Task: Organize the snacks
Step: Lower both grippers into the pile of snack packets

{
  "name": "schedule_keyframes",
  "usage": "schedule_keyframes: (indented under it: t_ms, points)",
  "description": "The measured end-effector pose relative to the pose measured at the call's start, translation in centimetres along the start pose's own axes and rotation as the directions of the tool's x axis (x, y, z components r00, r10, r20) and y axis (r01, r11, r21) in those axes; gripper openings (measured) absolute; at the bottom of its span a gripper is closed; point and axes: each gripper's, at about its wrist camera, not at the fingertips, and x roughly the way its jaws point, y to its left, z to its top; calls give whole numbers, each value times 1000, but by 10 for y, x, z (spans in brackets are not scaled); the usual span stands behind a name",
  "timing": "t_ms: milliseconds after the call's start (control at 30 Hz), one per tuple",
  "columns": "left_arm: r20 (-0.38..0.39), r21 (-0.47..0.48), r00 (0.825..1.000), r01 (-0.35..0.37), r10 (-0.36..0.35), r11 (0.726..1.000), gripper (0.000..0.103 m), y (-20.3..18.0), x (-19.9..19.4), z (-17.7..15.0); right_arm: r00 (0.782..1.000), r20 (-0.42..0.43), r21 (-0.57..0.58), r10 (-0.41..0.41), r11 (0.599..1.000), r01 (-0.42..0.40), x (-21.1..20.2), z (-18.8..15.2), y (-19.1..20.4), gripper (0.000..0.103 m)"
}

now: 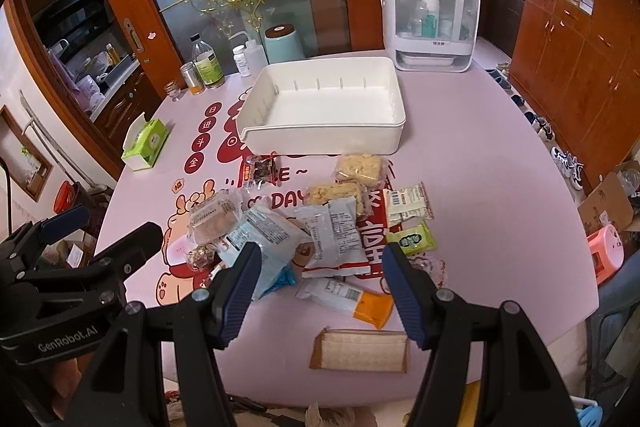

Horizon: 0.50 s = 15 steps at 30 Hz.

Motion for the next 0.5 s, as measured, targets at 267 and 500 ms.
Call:
schedule_keyframes:
  t_ms: [267, 500]
  points:
    - [0, -2, 1000, 26, -26, 1000, 102, 43, 15, 10, 999, -54, 66, -2, 998, 5, 24, 1, 14, 64]
    - [-52, 44, 999, 16, -14, 999, 102, 93, 59, 15, 985, -165, 168, 46, 986, -18, 71, -9, 20, 64]
